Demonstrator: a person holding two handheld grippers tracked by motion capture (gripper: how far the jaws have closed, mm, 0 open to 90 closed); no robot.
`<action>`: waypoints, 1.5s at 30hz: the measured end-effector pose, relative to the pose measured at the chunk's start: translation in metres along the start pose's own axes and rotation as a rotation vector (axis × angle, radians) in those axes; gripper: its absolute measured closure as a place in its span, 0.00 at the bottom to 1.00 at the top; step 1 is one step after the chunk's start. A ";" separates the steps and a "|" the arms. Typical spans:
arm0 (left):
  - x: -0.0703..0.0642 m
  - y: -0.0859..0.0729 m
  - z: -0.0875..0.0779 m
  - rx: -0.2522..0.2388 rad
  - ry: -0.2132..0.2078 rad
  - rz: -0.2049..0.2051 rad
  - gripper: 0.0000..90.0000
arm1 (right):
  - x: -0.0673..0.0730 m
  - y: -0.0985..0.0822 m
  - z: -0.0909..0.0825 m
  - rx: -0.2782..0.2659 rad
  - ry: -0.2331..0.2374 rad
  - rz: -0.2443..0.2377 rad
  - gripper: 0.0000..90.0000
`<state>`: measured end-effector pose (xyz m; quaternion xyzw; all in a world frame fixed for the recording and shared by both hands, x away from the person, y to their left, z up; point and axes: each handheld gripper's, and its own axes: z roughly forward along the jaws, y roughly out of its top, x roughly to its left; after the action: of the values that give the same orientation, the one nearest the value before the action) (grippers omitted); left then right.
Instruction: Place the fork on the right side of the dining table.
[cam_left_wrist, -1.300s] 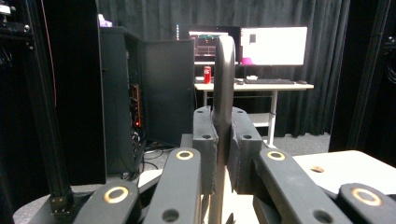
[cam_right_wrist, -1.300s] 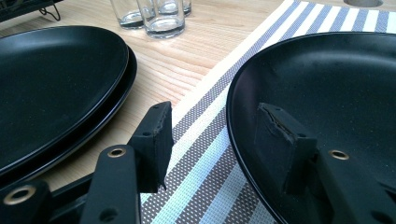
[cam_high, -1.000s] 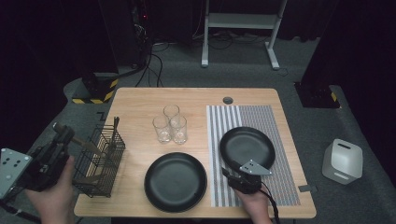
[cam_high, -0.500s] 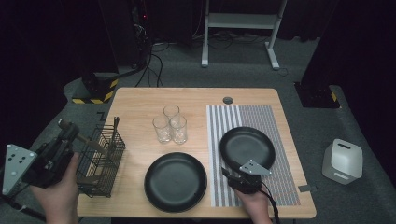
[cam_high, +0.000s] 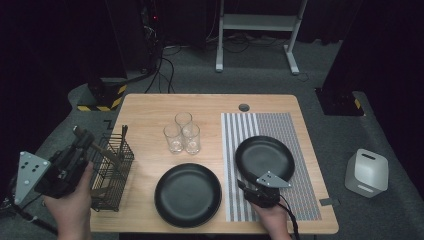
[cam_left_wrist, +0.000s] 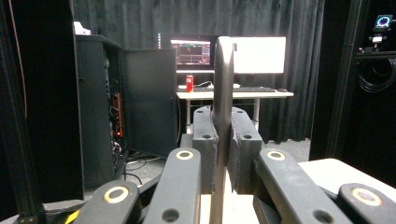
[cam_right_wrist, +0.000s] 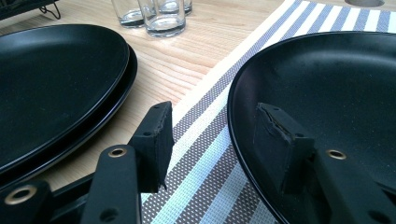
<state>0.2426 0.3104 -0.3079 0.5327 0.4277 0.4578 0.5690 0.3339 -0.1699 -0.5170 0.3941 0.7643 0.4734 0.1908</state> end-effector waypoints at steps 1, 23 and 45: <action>-0.001 0.000 0.001 0.000 -0.002 -0.001 0.92 | 0.000 0.000 0.000 0.001 0.000 0.000 0.53; -0.026 -0.006 0.020 0.003 -0.073 -0.013 0.92 | 0.000 0.000 0.000 0.002 0.006 0.000 0.55; -0.062 -0.019 0.046 0.027 -0.165 -0.013 0.92 | 0.001 0.000 0.000 0.001 0.004 -0.002 0.55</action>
<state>0.2753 0.2396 -0.3235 0.5733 0.3890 0.4029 0.5980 0.3337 -0.1693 -0.5174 0.3926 0.7653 0.4737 0.1893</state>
